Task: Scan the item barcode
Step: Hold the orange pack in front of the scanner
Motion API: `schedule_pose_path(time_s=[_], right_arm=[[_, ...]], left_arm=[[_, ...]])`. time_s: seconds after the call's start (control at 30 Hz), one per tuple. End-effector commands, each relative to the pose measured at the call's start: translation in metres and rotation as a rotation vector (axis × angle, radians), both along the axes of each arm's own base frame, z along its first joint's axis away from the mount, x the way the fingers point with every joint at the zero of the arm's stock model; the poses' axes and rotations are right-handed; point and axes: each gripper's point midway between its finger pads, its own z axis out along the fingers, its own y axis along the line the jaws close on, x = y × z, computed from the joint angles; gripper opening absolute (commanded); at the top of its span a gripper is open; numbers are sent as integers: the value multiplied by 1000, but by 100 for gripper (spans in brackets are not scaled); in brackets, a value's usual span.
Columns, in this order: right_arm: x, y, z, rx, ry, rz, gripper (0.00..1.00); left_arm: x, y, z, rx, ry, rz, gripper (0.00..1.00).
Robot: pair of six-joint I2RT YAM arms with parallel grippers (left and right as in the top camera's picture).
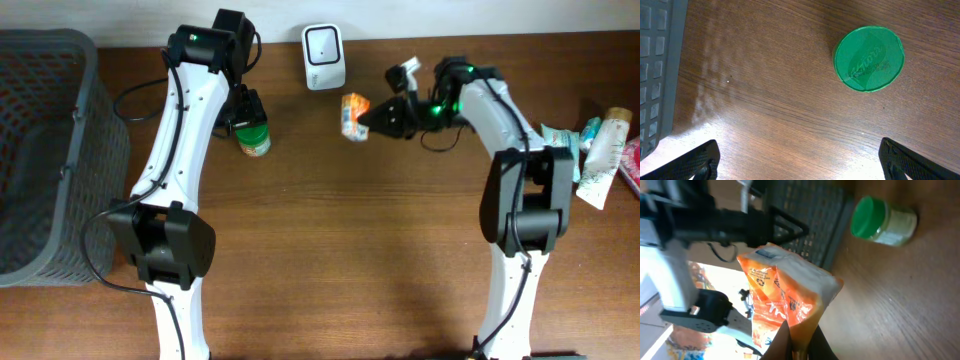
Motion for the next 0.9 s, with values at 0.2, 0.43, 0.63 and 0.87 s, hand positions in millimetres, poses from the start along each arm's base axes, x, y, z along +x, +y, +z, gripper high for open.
schedule_pose_path(time_s=[0.2, 0.43, 0.63, 0.87], right_arm=[[-18, -5, 109, 42, -525, 3, 4], [-32, 3, 131, 49, -613, 23, 4], [-34, 11, 128, 40, -648, 45, 4], [-36, 14, 122, 11, -621, 53, 4]], left_arm=[[3, 2, 6, 8, -20, -5, 99], [3, 2, 6, 8, -20, -5, 99], [3, 2, 6, 8, -20, -5, 99], [3, 2, 6, 8, -20, -5, 99]])
